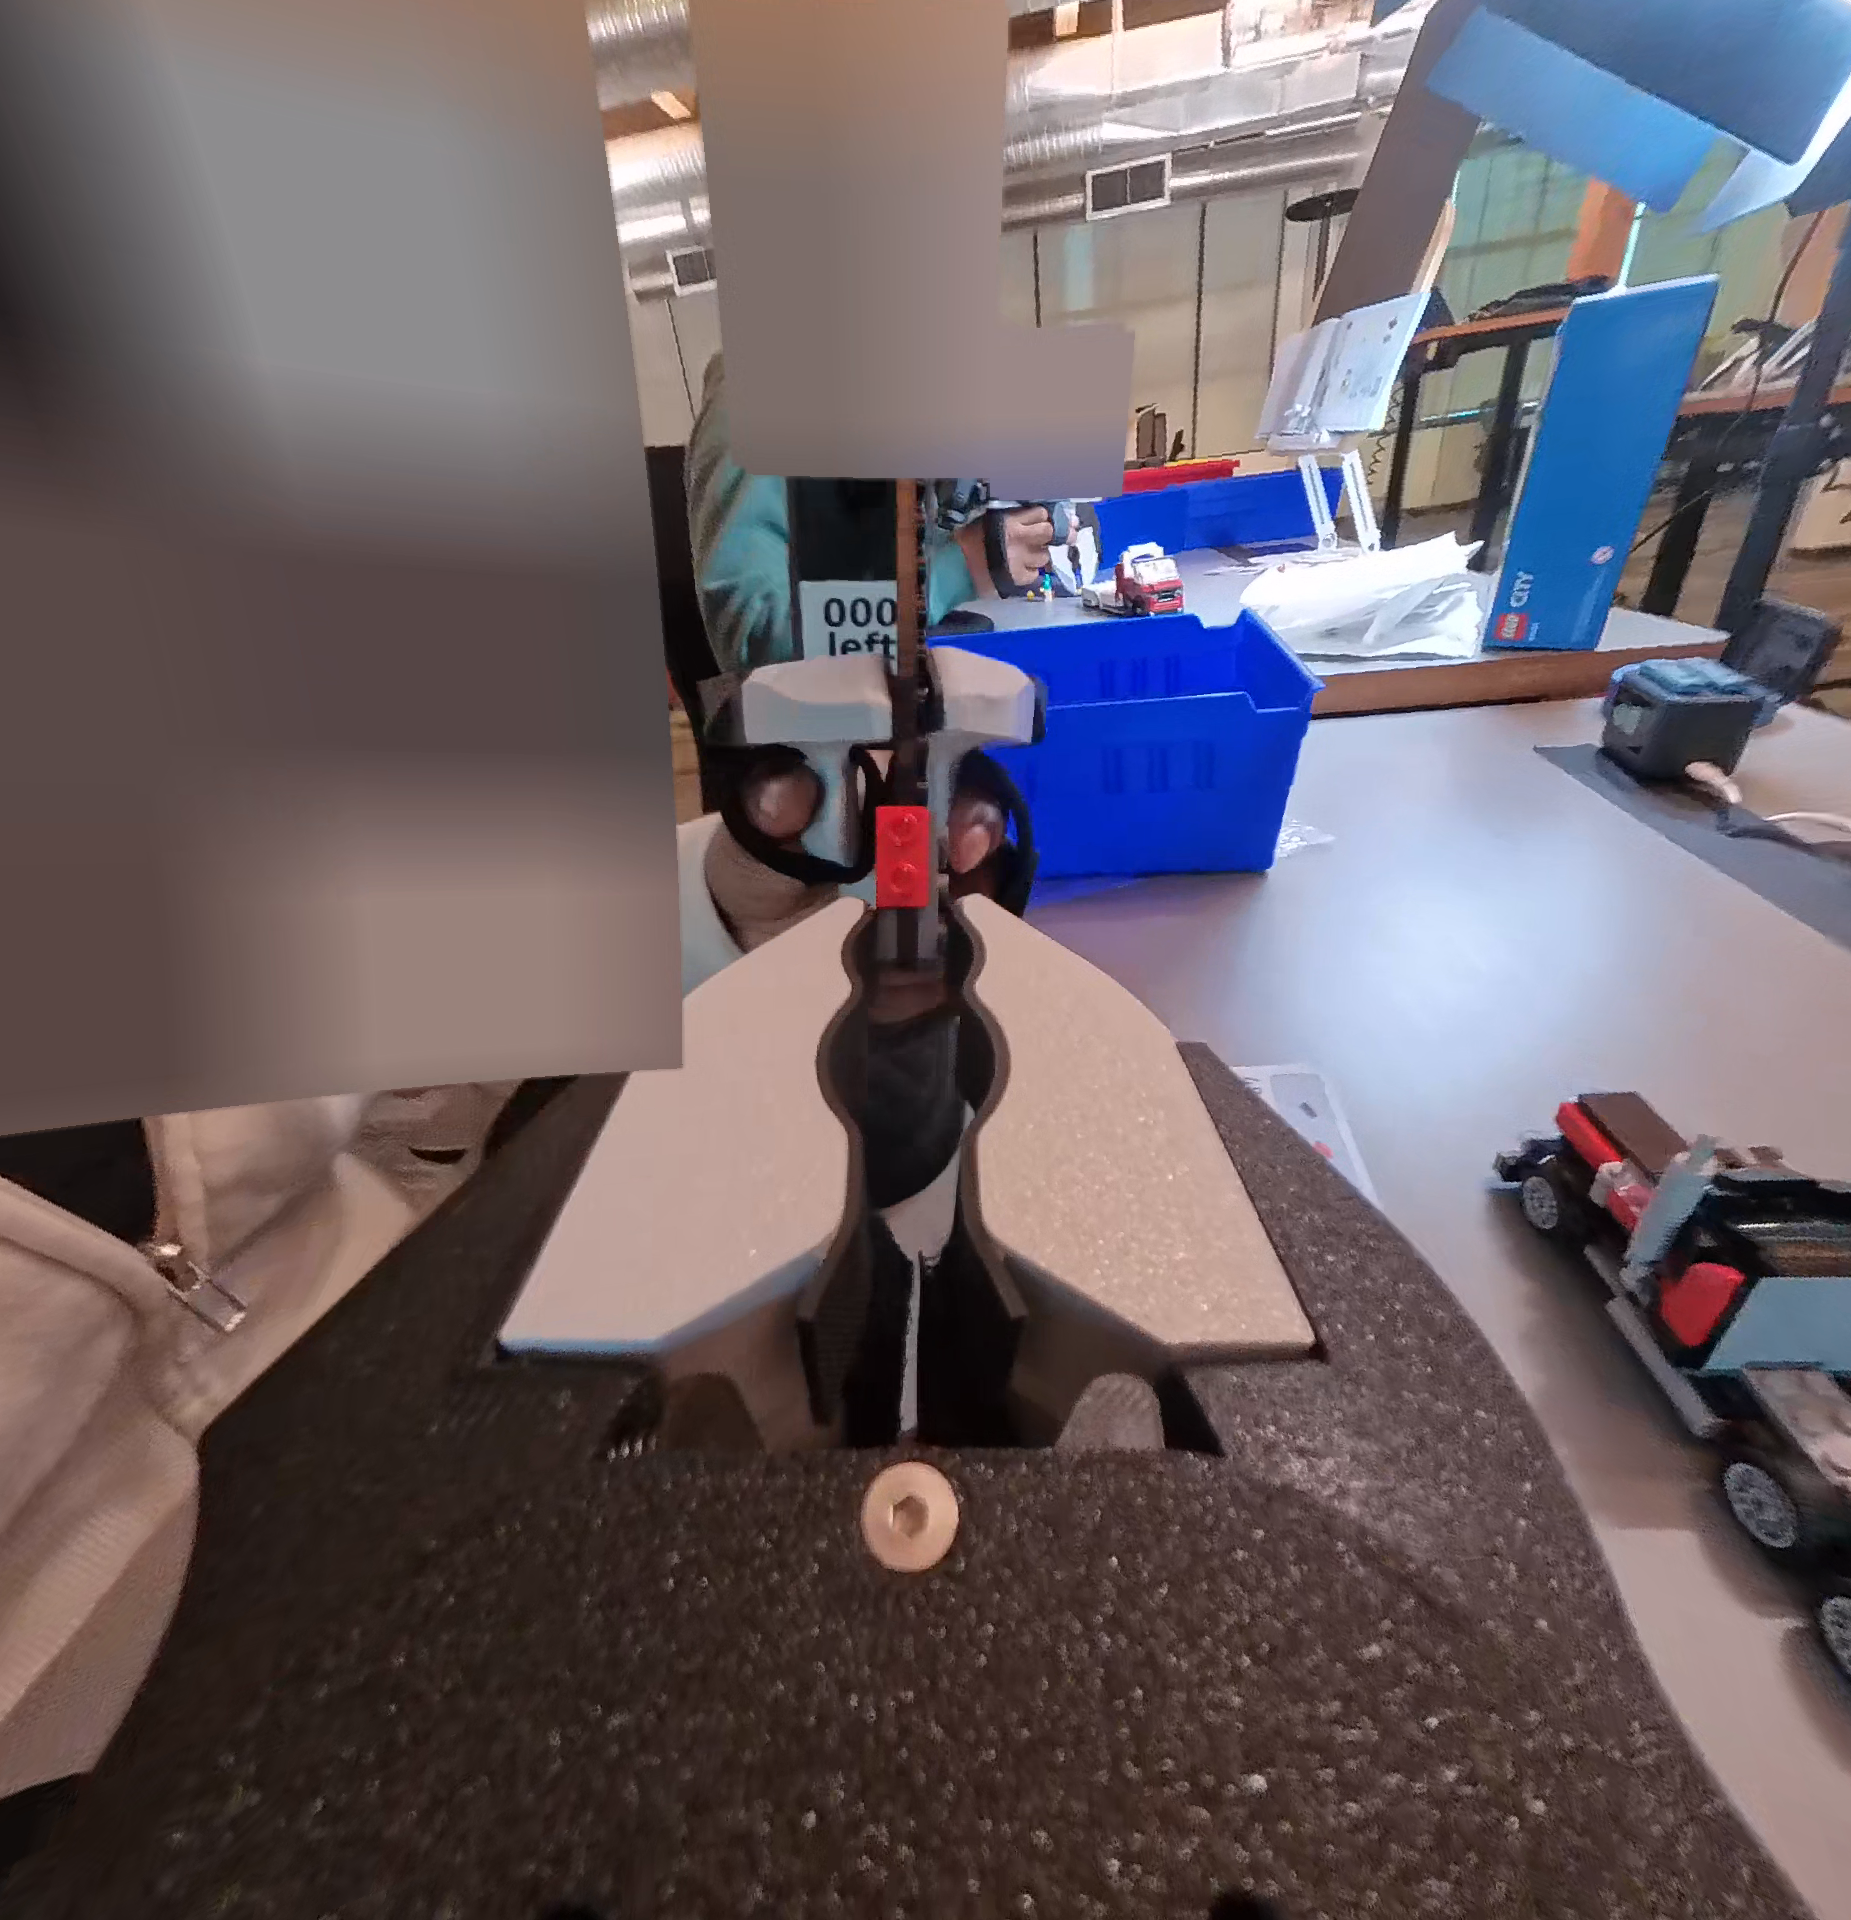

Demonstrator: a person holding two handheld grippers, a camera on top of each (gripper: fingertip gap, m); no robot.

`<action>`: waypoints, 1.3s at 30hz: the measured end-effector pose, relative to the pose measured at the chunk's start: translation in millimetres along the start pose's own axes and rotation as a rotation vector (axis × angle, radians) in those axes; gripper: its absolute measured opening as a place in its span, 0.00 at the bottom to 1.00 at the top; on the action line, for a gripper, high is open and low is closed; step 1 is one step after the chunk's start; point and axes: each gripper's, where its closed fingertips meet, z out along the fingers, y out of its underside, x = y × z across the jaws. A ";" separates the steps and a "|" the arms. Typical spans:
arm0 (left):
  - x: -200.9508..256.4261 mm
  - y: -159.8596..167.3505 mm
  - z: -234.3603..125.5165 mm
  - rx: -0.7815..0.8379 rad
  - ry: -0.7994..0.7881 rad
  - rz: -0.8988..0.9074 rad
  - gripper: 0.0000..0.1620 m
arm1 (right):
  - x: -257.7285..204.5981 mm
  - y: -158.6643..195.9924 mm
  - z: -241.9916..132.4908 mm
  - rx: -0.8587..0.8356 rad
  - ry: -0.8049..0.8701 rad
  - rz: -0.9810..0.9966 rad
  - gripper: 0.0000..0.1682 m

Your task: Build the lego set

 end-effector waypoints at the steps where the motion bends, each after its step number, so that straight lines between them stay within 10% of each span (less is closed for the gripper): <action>1: 0.4 -1.1 -0.6 0.031 0.013 -0.042 0.03 | 0.4 -0.9 0.3 -0.007 0.015 -0.032 0.07; 6: 1.9 -8.6 -2.4 0.154 0.015 -0.115 0.03 | -2.2 -21.8 3.1 0.117 0.072 -0.131 0.17; 29: 6.7 -7.1 1.1 0.213 0.031 -0.197 0.04 | -4.6 -13.0 8.2 0.058 -0.014 0.004 0.07; 35: -31.0 2.9 -0.2 0.176 -0.116 -0.413 0.03 | 26.2 0.3 -1.3 0.091 0.046 0.251 0.28; 39: -51.5 -1.0 -5.6 0.252 -0.157 -0.576 0.03 | 43.2 -11.9 -17.2 0.287 0.087 0.430 0.20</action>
